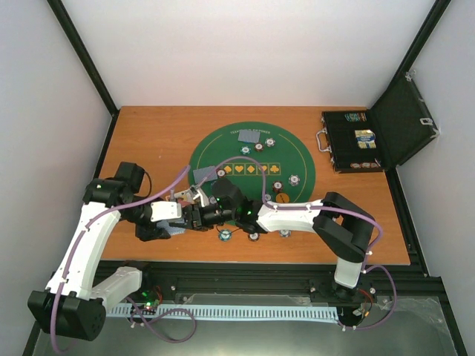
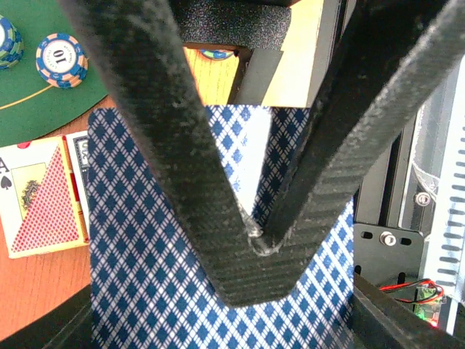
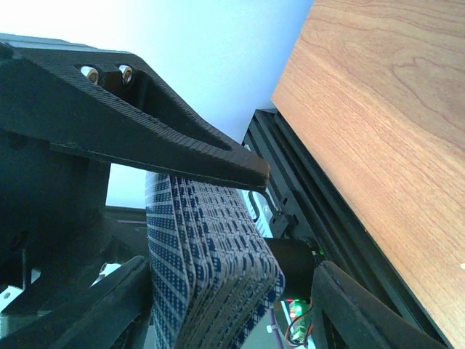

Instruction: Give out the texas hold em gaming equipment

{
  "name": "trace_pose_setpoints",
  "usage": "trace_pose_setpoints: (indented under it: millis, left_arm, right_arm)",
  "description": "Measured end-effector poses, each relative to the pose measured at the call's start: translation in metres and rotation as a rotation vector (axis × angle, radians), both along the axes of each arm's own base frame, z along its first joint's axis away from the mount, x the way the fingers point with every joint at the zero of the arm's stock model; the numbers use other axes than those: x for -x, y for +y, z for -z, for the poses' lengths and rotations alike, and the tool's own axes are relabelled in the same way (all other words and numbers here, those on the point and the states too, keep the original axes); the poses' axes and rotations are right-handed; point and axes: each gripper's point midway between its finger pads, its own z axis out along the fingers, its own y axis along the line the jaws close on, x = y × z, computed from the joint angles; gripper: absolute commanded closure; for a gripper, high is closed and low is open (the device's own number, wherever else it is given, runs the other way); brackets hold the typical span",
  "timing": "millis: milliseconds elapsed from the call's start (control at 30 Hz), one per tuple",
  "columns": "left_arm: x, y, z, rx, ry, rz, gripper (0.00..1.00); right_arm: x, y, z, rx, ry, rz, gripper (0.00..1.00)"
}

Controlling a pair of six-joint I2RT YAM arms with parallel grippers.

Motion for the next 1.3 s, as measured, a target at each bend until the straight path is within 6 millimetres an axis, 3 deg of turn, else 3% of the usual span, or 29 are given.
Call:
trace_pose_setpoints:
  millis: [167, 500, 700, 1300]
  left_arm:
    - [0.0, 0.0, 0.001, 0.002, 0.0, 0.003, 0.97]
    - [-0.001, 0.0, 0.002, 0.001, -0.002, 0.003, 0.97]
    - [-0.002, -0.001, 0.002, 0.003, -0.006, 0.003, 0.97]
    - [-0.002, 0.0, 0.004, 0.0, -0.003, 0.002, 0.97]
  right_arm:
    - [0.0, -0.002, 0.003, -0.003, 0.022, 0.008, 0.34]
    - [0.0, -0.003, 0.002, -0.003, 0.026, 0.009, 0.5]
    - [-0.003, -0.014, -0.002, 0.015, 0.014, 0.031, 0.57]
    - [-0.019, -0.041, -0.012, 0.079, -0.008, 0.12, 0.97]
